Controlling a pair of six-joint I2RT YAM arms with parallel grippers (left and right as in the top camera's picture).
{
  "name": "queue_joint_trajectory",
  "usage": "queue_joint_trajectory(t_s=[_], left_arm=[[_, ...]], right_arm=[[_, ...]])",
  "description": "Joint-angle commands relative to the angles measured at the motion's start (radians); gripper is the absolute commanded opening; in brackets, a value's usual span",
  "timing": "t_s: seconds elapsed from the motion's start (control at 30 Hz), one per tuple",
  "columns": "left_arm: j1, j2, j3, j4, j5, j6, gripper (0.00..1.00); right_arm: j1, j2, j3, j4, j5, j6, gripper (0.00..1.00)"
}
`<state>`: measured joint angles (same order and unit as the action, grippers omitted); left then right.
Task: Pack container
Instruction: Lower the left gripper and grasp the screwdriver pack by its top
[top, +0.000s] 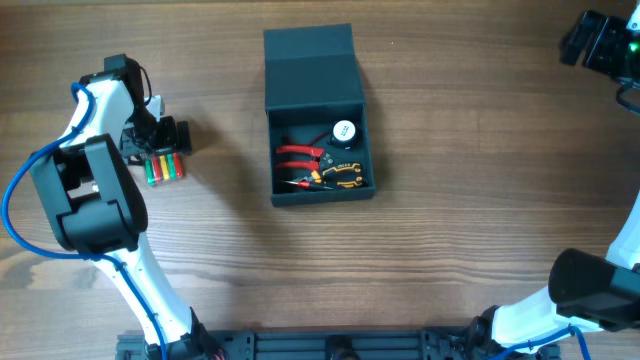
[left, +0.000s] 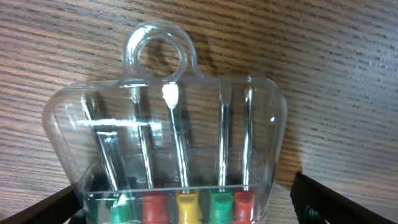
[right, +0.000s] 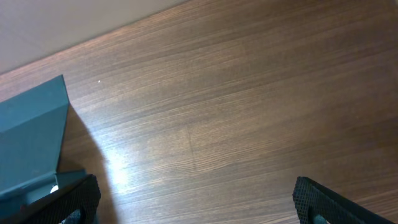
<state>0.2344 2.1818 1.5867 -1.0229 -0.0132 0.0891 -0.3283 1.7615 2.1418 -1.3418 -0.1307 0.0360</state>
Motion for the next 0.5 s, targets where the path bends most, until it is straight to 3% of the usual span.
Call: queue_joint_trajectory(t_s=[0.0, 0.47], left_arm=[[-0.003, 0.018, -0.017, 0.006, 0.026, -0.053, 1.0], [-0.003, 0.018, -0.017, -0.016, 0.096, -0.053, 0.96]], right_arm=[[0.004, -0.037, -0.008, -0.003, -0.008, -0.01, 1.0], [0.004, -0.037, -0.008, -0.014, -0.004, -0.037, 1.0]])
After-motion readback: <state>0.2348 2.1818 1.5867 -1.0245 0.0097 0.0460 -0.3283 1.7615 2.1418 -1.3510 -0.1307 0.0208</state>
